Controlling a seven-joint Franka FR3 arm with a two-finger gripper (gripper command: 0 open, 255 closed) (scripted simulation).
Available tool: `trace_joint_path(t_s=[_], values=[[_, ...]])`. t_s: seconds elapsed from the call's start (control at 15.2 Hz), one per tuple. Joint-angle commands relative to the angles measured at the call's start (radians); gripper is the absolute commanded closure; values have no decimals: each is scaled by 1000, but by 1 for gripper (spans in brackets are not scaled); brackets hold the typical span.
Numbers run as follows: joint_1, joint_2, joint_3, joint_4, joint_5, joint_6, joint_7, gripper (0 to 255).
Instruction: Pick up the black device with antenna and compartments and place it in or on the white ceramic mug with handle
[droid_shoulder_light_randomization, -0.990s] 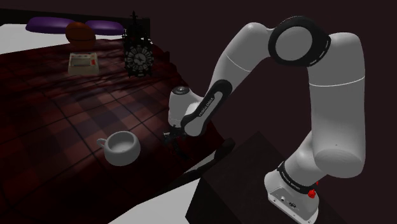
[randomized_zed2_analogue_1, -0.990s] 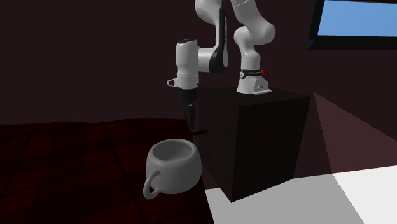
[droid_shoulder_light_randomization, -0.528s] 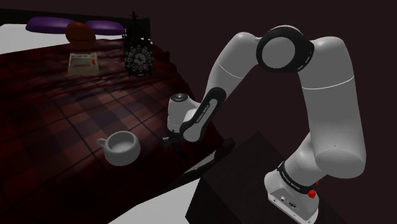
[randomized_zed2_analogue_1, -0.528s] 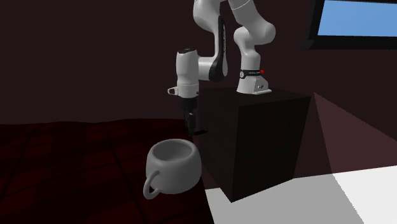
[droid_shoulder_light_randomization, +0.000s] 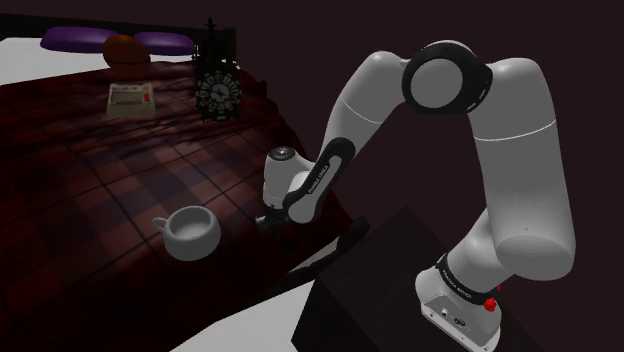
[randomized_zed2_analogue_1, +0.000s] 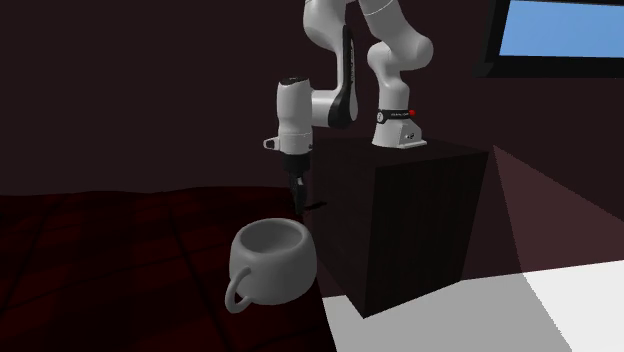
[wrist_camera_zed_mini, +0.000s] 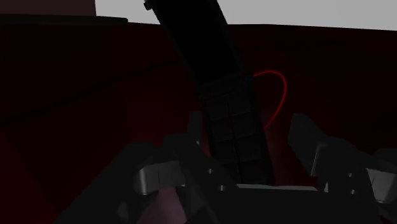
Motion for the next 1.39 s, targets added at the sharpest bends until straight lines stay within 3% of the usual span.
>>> trace_joint_path(t_s=[0.0,0.53,1.32], values=[[0,0,0,0,0,0,0,255],[0,0,0,0,0,0,0,255],[-51,-167,63,-69,43,-102,-34,255]])
